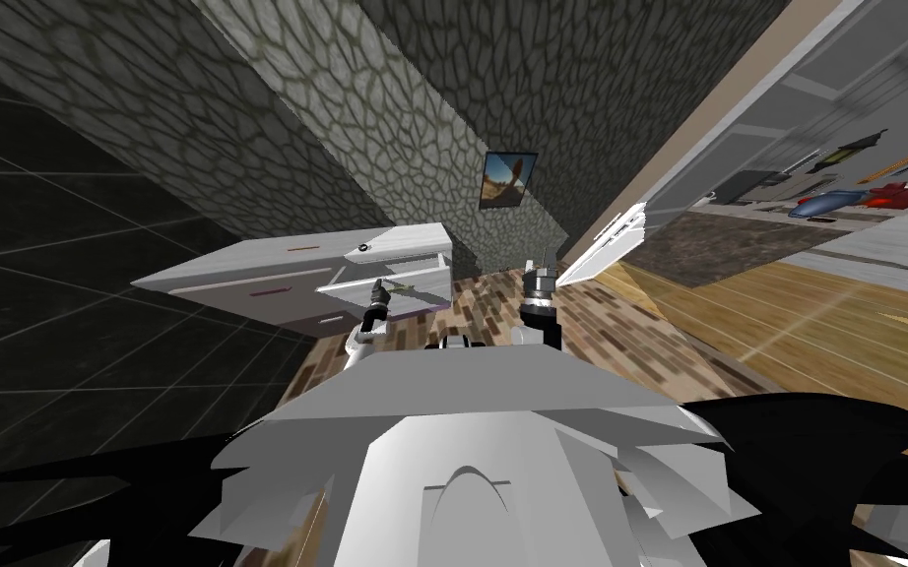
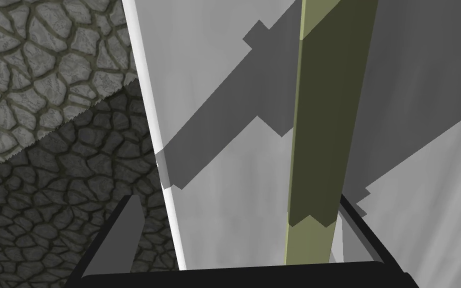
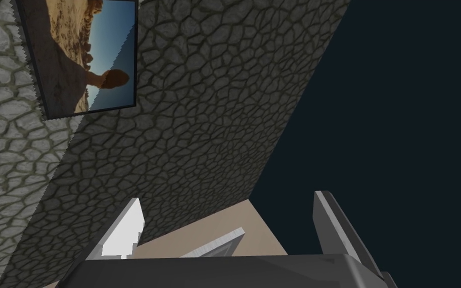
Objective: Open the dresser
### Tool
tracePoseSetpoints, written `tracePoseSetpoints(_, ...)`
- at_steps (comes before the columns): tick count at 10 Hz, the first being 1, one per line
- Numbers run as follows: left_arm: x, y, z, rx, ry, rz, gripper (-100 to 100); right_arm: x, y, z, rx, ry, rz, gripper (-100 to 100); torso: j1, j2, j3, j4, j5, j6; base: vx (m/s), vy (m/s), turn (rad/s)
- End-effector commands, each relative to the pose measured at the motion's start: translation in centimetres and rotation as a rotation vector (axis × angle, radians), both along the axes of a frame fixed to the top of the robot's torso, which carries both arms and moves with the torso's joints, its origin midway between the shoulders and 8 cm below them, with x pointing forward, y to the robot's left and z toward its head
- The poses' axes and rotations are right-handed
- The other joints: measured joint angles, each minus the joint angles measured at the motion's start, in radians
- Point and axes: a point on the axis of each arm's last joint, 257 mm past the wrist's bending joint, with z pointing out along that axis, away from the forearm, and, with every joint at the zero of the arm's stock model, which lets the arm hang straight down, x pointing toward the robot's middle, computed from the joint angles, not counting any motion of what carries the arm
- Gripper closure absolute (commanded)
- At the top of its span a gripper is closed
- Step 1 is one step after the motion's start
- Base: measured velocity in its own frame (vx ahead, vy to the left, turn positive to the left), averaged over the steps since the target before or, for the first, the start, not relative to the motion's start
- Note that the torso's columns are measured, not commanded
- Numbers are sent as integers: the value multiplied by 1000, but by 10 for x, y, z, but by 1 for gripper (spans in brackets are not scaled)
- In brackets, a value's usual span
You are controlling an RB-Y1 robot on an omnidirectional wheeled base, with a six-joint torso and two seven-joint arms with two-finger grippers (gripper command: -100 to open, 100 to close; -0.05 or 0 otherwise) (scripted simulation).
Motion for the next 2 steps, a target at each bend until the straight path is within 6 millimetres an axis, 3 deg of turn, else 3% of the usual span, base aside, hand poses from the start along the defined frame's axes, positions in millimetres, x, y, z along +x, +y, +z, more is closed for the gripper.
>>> tracePoseSetpoints(1,0,0,0,0,1,0,0,0,0,0,0,0,0,0,0,0,0,0,0,0,0,0,0)
tracePoseSetpoints(2,0,0,-1,0,1,0,0,0,0,0,0,0,0,0,0,0,0,0,0,0,0,0,0)
